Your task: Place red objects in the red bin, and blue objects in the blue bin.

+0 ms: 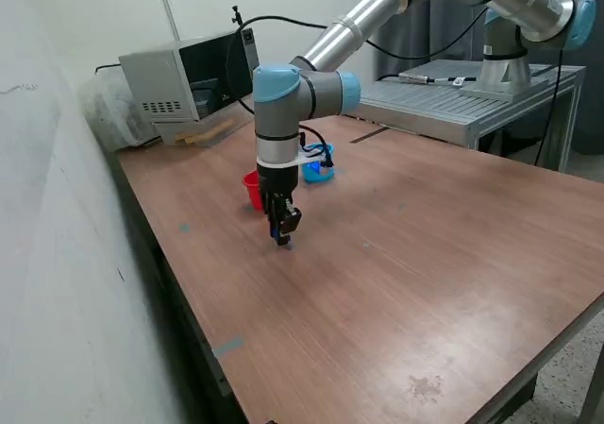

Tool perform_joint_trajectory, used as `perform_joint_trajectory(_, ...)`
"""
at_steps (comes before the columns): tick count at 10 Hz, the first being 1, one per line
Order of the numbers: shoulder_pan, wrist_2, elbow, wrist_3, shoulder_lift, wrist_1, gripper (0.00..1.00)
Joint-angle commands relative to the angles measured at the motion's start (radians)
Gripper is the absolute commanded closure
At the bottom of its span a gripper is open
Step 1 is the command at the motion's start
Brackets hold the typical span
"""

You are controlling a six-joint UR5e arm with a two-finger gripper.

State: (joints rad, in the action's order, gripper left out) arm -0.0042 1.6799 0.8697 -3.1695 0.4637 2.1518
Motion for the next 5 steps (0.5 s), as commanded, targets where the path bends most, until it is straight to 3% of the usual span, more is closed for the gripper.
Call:
perform_joint_trajectory(1, -0.002, 0.033, 0.001, 0.009, 0.03, -0.004, 1.0)
perform_joint_trajectory(3, -0.005, 0.046, 0.079, 0.055, 0.106, -0.007, 1.0)
perform_joint_trajectory(5, -0.02, 0.043, 0.248, 0.109, 0.25, 0.0, 1.0)
